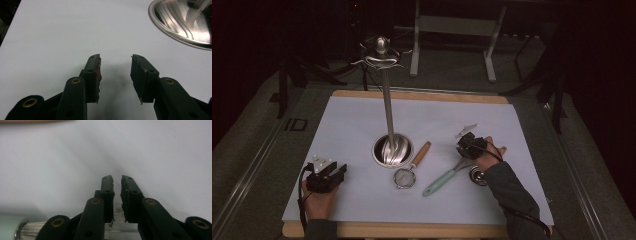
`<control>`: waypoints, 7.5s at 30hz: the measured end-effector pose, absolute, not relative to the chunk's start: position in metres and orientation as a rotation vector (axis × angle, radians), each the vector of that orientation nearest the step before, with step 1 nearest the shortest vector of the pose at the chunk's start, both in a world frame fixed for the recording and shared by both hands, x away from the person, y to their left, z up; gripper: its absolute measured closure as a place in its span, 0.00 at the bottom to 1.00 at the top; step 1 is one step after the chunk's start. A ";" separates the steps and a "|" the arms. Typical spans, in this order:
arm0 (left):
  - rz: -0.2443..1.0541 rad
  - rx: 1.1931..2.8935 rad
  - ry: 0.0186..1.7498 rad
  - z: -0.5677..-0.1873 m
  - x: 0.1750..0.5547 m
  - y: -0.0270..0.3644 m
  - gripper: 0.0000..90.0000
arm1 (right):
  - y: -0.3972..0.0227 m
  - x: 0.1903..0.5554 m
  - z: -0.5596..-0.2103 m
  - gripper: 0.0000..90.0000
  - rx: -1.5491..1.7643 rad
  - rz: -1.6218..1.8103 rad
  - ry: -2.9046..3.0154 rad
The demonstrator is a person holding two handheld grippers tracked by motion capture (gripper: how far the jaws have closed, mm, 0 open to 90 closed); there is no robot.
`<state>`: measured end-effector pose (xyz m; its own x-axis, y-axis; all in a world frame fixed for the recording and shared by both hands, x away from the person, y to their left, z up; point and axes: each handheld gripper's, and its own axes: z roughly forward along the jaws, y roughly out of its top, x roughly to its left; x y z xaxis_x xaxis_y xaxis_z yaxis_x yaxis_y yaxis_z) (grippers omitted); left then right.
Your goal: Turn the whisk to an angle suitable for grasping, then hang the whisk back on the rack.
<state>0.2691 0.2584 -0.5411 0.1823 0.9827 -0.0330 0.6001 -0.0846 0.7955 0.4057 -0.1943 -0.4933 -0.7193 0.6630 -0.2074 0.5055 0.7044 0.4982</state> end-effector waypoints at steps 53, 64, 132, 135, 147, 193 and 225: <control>0.701 1.763 1.501 -0.541 0.269 0.259 0.65 | -0.153 0.378 -0.500 0.71 0.121 0.453 2.983; 0.708 1.767 1.500 -0.541 0.269 0.259 0.65 | -0.167 0.376 -0.486 0.75 0.117 0.483 2.930; 0.700 1.752 1.507 -0.541 0.269 0.260 0.65 | -0.160 0.365 -0.413 0.77 0.322 1.266 2.537; 0.701 1.750 1.507 -0.541 0.269 0.260 0.65 | -0.160 0.364 -0.411 0.77 0.336 1.300 2.521; 0.698 1.741 1.505 -0.541 0.268 0.261 0.64 | -0.156 0.364 -0.409 0.77 0.403 1.422 2.462; 0.699 1.733 1.506 -0.541 0.267 0.262 0.64 | -0.153 0.370 -0.369 0.77 0.462 1.809 2.360; 0.696 1.733 1.505 -0.541 0.267 0.262 0.64 | -0.129 0.377 -0.320 0.77 0.362 1.914 2.320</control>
